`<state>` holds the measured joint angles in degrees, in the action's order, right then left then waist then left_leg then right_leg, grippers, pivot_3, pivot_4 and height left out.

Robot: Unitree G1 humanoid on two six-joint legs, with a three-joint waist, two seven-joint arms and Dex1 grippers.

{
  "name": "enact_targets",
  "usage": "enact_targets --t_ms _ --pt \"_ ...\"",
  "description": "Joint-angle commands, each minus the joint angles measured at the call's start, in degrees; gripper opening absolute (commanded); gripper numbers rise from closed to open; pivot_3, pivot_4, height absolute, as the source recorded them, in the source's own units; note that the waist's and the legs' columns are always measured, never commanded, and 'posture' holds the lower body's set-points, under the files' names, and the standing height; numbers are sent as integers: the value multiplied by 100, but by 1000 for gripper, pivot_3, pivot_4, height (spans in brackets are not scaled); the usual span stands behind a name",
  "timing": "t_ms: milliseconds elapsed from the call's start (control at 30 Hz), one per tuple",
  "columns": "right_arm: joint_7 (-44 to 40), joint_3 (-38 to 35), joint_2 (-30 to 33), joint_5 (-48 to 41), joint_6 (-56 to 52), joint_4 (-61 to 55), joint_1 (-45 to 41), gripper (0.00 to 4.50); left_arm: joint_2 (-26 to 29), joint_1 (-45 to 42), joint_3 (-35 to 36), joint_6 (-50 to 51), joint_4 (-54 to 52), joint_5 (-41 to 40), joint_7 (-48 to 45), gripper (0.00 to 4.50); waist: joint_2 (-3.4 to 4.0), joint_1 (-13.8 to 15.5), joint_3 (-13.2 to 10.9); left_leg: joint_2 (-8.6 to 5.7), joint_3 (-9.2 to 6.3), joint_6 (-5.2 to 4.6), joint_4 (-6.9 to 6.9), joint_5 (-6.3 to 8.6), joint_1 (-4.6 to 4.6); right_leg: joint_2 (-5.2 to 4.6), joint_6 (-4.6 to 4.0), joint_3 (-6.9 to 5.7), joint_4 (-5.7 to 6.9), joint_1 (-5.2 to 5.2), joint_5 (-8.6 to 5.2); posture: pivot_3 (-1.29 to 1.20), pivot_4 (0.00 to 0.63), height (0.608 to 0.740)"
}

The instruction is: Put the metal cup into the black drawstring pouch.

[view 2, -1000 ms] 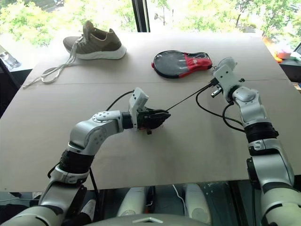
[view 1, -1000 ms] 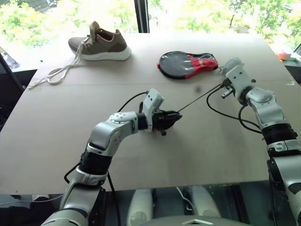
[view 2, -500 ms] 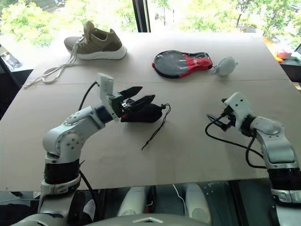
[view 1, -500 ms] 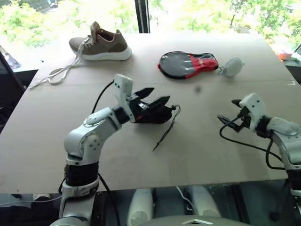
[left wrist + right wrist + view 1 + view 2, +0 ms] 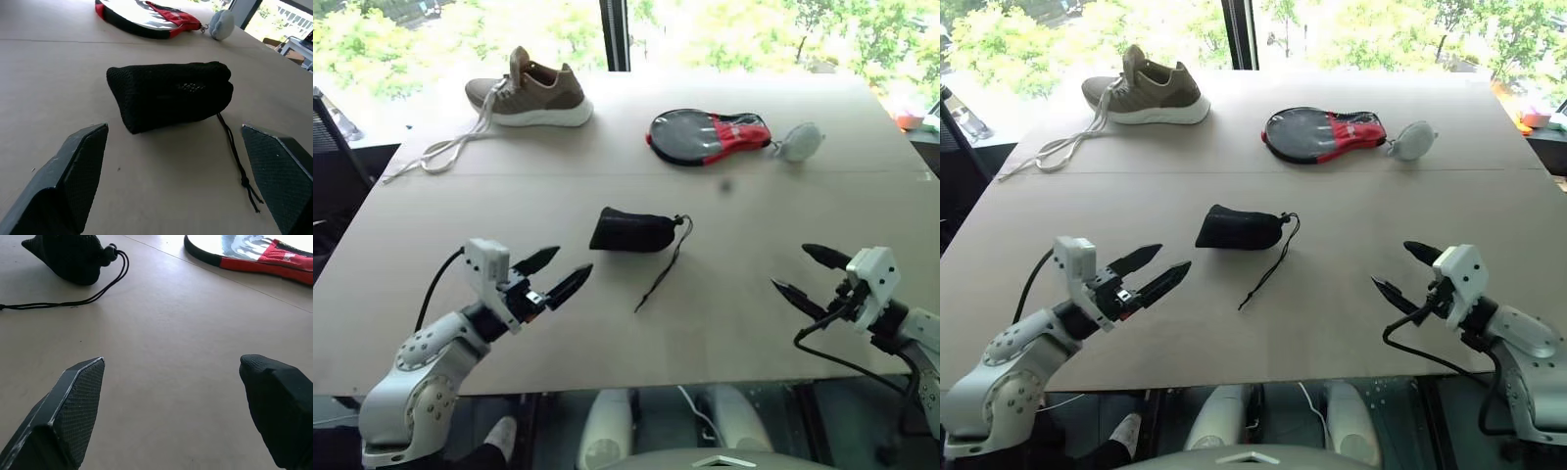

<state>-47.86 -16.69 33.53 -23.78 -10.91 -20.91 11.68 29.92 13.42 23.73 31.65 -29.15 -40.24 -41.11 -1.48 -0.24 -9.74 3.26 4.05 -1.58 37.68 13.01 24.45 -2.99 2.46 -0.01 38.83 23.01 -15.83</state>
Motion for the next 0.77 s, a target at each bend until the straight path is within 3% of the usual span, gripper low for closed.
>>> enact_targets --t_ms 33,300,767 --pt "-66 -339 87 -185 141 -201 239 4475 48 395 306 -333 -265 -25 -151 4469 -1 -6 0 2 2 -1 0 1 -13 -1 -1 3 0 -13 -1 0 150 740" --pt "81 -413 67 47 392 -98 499 4475 -116 894 611 -755 -294 52 93 4469 -3 -9 2 8 11 -1 -4 2 -62 -10 -22 11 0 -52 -13 0 150 740" --pt "100 210 203 415 483 819 -684 4475 -4 1333 562 -711 -467 -103 46 4469 -7 -35 4 6 19 -5 -13 4 -62 -6 -22 20 -2 -48 -13 0 150 740"
